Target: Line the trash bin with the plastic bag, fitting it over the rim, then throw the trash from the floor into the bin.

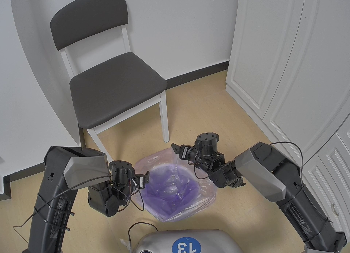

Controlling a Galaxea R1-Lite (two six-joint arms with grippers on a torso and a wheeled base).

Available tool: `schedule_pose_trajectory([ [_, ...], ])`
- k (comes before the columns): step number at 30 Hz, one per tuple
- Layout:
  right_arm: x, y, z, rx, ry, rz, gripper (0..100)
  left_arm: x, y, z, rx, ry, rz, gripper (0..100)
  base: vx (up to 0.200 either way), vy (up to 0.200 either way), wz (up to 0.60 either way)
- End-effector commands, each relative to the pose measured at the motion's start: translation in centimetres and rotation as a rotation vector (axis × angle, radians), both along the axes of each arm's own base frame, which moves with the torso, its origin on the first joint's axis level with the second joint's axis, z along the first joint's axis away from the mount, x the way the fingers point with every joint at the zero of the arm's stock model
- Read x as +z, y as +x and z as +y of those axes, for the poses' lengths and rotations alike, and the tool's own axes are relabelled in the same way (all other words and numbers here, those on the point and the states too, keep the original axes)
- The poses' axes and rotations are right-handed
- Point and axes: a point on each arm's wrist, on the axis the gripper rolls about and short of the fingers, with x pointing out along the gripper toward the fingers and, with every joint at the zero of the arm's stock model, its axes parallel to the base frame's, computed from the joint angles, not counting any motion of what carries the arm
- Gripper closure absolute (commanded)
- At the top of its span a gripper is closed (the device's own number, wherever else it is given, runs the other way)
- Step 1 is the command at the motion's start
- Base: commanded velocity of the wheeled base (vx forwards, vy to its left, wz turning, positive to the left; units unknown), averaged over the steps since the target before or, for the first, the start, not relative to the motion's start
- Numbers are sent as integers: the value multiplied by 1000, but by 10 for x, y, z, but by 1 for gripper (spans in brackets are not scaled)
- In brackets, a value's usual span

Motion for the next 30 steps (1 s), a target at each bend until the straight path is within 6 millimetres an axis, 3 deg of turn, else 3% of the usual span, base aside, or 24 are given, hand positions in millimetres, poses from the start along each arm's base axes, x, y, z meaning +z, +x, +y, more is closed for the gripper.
schedule_pose_trajectory([
  [1, 47, -20, -5, 36, 37, 19, 0, 0, 0, 1, 3, -3, -5, 0, 0, 0, 0],
  [5, 64, -34, -18, 46, 7, 44, 0, -1, -1, 3, 4, -5, -1, 0, 0, 0, 0],
  [9, 78, -58, -53, 122, -199, 114, 0, -2, 2, 2, 2, -35, -61, 0, 0, 0, 0],
  [10, 77, -59, -54, 125, -209, 121, 0, -2, 2, 2, 1, -36, -66, 0, 0, 0, 0],
  [11, 78, -72, -71, 181, -310, 164, 0, 0, 6, 1, -16, -63, -145, 0, 0, 0, 0],
  [14, 63, -87, -84, 244, -413, 213, 0, 15, 6, -1, -66, -95, -179, 0, 0, 0, 0],
  [24, 44, -95, -83, 297, -508, 225, 0, 67, -16, -13, -167, -74, -105, 0, 0, 0, 0],
  [30, 24, -90, -80, 272, -528, 219, 0, 73, -12, -15, -208, 46, -23, 0, 0, 0, 0],
])
